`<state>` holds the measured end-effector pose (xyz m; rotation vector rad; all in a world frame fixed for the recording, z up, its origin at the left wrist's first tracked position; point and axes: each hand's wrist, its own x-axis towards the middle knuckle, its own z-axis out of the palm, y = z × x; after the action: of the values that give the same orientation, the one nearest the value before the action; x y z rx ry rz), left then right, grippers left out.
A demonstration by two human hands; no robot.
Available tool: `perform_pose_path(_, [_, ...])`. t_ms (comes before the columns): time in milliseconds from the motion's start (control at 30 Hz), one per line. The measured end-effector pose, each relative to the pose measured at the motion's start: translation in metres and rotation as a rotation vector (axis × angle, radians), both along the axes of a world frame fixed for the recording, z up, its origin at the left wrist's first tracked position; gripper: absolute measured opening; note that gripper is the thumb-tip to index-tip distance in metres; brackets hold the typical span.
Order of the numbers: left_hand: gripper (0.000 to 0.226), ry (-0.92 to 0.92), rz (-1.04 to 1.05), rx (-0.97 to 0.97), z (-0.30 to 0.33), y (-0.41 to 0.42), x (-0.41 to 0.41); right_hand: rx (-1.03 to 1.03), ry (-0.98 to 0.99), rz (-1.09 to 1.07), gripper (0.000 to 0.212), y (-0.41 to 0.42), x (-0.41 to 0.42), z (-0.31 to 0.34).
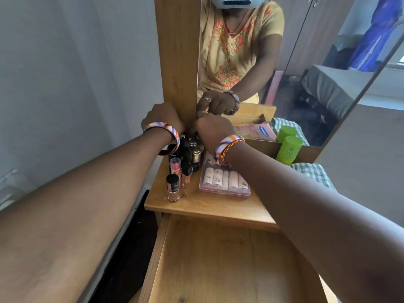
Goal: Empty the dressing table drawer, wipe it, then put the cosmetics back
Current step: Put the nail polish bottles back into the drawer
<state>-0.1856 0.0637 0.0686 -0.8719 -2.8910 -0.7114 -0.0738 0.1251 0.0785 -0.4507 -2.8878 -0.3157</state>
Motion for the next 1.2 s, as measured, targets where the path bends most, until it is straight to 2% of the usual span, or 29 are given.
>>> perform_pose_path(200, [0.025, 0.033, -0.001, 0.007, 0.004, -0.003, 0.005, -0.026, -0.017, -0.015, 0.027, -0.002, 0.006, 0.006])
perform_pose_path(733, [0.033, 0.225, -0.011, 0.230, 0.079, -0.046, 0.050, -0.027, 0.176, -0.040, 0.030, -0.012, 0.041, 0.063])
perform_pose_path(933, [0.032, 0.229, -0.080, 0.311, 0.101, -0.074, 0.084, -0.203, 0.233, -0.053, 0.025, -0.028, 0.074, 0.087])
perform_pose_path(1133, [0.029, 0.041, -0.176, 0.239, 0.080, -0.111, 0.117, -0.506, -0.052, -0.014, 0.028, -0.052, 0.115, 0.081])
perform_pose_path(1200, [0.031, -0.023, -0.197, 0.186, 0.061, -0.121, 0.129, -0.536, -0.171, -0.028, 0.028, -0.060, 0.126, 0.065])
